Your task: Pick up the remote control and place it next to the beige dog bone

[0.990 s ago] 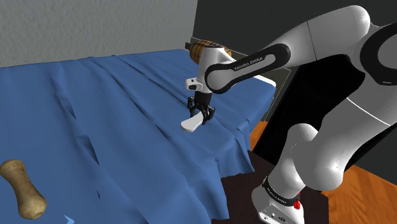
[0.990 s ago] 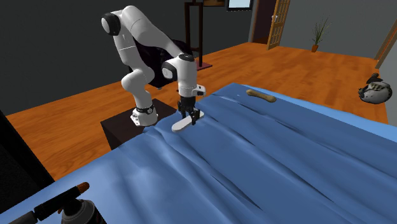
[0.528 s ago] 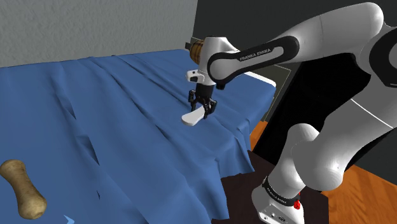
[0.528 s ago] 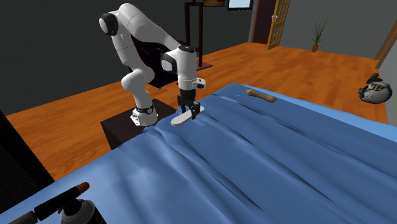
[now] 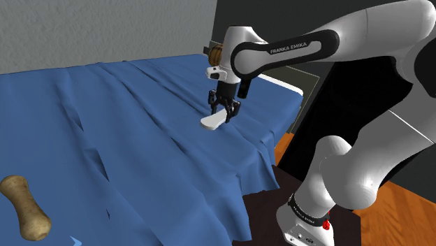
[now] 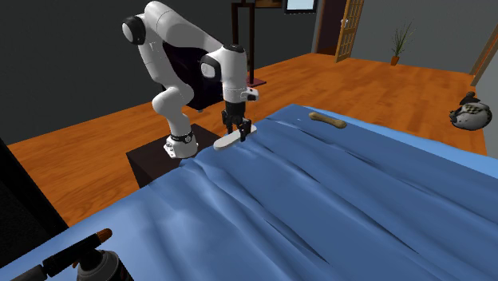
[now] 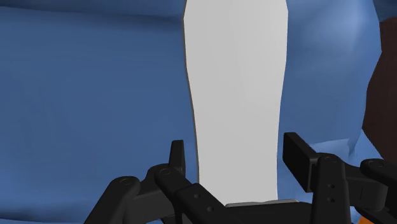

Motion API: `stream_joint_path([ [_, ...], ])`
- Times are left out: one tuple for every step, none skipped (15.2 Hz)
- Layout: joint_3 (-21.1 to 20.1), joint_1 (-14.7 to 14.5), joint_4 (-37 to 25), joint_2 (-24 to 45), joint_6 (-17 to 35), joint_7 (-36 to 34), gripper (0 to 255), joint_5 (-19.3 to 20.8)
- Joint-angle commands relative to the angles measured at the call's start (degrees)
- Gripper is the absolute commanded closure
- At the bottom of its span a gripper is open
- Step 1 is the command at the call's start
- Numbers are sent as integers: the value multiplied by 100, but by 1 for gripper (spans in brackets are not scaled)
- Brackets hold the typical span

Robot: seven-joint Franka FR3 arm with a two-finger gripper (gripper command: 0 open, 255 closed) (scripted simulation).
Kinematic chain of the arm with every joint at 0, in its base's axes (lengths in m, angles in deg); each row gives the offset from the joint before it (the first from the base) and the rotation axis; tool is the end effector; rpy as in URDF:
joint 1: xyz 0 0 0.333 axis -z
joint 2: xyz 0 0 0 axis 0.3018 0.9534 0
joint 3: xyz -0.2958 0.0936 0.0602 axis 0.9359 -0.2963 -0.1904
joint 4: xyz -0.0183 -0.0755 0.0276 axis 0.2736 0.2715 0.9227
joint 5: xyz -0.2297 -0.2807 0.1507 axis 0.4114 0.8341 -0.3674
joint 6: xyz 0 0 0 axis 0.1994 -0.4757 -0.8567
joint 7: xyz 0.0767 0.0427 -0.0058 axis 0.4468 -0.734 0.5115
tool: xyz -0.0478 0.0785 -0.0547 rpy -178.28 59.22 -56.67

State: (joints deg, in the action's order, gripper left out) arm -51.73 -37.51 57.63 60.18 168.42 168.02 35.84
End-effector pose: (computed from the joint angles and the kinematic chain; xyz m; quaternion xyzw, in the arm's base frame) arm 0.4456 0.0029 0.4440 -0.7151 -0.6989 0.0031 0.0109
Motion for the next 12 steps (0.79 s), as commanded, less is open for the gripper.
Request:
stream_joint_path([
  [-96, -67, -76, 21, -61, -130, 255, -45],
  [-185, -134, -110, 68, -54, -258, 255, -93],
  [-273, -201, -151, 121, -47, -384, 255, -140],
  [-360, -268, -199, 180, -41, -509, 255, -187],
  [-445, -334, -253, 244, -36, -632, 255, -233],
  [-529, -400, -314, 313, -31, -753, 255, -278],
  [-612, -465, -381, 388, -27, -874, 255, -322],
  [-691, -529, -455, 467, -24, -993, 255, -364],
  [-770, -593, -535, 551, -22, -1111, 255, -404],
  [-846, -657, -622, 640, -22, -1228, 255, -442],
  [-921, -718, -715, 733, -23, -1343, 255, -478],
  [-995, -779, -815, 831, -26, -1458, 255, -512],
])
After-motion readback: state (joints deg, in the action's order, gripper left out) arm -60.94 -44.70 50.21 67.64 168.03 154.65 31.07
